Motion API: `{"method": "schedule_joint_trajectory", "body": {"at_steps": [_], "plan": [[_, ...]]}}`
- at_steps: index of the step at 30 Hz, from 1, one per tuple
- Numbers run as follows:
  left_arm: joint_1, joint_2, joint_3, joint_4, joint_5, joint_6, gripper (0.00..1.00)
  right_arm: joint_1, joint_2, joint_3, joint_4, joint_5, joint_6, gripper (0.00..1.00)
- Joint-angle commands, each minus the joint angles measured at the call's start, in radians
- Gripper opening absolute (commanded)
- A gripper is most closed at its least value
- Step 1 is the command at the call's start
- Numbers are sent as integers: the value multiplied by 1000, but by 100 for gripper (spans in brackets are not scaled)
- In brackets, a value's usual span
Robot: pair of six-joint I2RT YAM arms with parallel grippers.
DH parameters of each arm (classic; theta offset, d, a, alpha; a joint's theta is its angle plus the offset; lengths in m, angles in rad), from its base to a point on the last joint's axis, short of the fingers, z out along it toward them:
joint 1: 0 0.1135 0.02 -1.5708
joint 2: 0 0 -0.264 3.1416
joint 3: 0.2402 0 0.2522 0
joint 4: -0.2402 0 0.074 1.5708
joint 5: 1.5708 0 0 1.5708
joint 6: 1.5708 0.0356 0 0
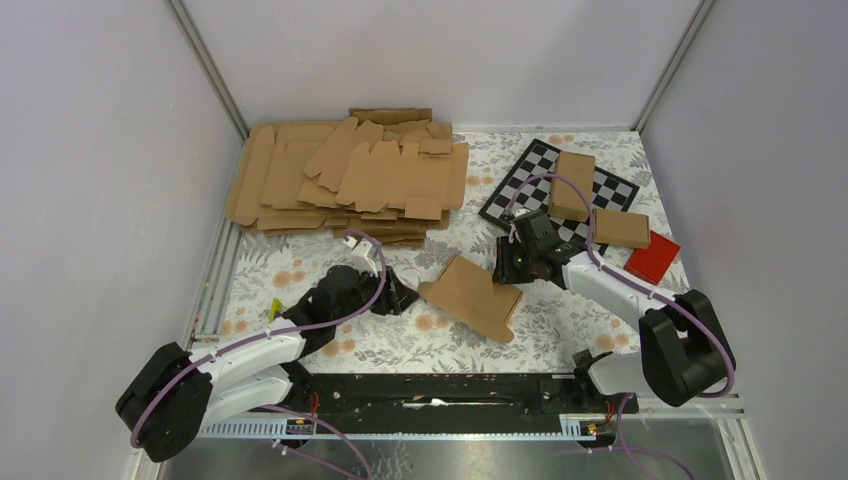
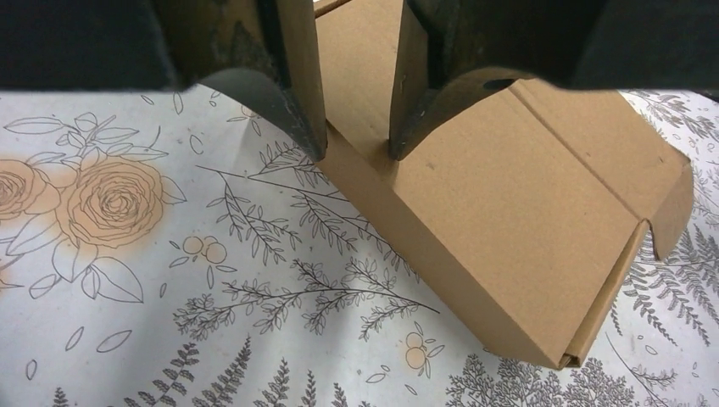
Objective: Fold the paper box
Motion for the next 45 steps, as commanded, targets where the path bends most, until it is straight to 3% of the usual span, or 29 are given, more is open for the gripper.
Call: {"method": "schedule_joint_trajectory", "body": {"at_steps": [1,5,14,17,19,23,28,33,40,45], "plan": [[6,-15,-6,23,-2,-11,54,-12,67,0,-21,38,-3,36],[6,-27,-20,29,-8,-19,53,-59,101,-38,31,44,43,24],[6,57,-33,97,7,-28,52,-179,129,-121,171,-131,123,15],[6,147,-8,146,19,-21,50,-213,131,-140,198,-179,128,2],[6,223,14,204,48,-26,47,-220,128,-143,205,-206,120,3],[-5,393,104,299,97,-22,31,-221,151,-122,205,-252,113,7],[-22,565,273,320,105,2,30,-221,154,-104,198,-244,107,7],[-35,710,452,316,137,21,30,-221,103,-106,183,-142,95,11],[-117,857,760,61,77,185,29,-192,78,-64,128,-57,73,13],[-165,856,785,3,34,239,29,-93,58,-48,124,16,81,13]]}}
